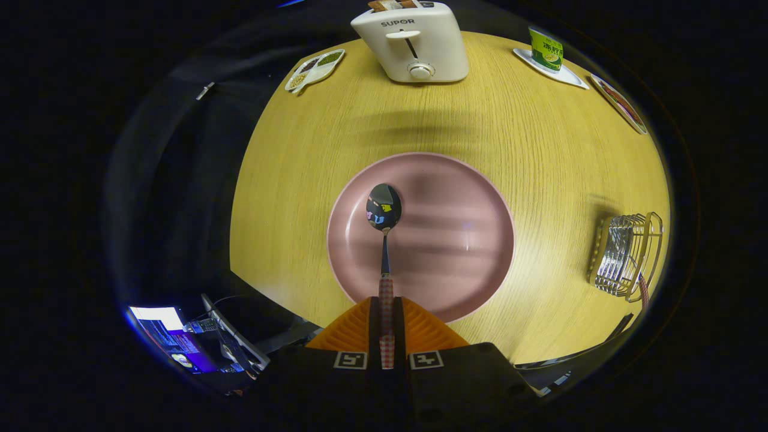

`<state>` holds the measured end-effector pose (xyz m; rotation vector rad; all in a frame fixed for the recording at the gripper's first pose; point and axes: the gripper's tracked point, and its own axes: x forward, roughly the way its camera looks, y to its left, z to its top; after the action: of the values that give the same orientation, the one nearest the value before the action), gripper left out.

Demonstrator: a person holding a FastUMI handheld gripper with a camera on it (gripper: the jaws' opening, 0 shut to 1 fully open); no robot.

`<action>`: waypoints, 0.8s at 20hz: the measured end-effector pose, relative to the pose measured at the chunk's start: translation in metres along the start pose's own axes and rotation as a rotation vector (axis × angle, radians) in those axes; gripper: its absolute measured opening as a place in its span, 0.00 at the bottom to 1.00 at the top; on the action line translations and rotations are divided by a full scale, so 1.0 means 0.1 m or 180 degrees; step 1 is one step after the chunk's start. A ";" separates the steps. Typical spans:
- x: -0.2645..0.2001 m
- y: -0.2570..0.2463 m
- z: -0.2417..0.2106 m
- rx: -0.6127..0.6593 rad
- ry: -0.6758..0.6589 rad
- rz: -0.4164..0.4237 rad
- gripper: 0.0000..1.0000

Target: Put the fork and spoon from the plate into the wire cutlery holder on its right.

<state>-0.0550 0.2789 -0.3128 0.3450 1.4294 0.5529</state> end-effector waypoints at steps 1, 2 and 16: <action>-0.11 0.00 0.00 -0.0016 -0.0023 0.0035 0.11; -0.22 -0.03 0.01 -0.0044 -0.0044 0.0064 0.11; -2.07 -1.91 -0.25 -0.0376 0.0067 -0.0575 0.11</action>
<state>-0.0606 0.0045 -0.2464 0.1147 1.4247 0.4919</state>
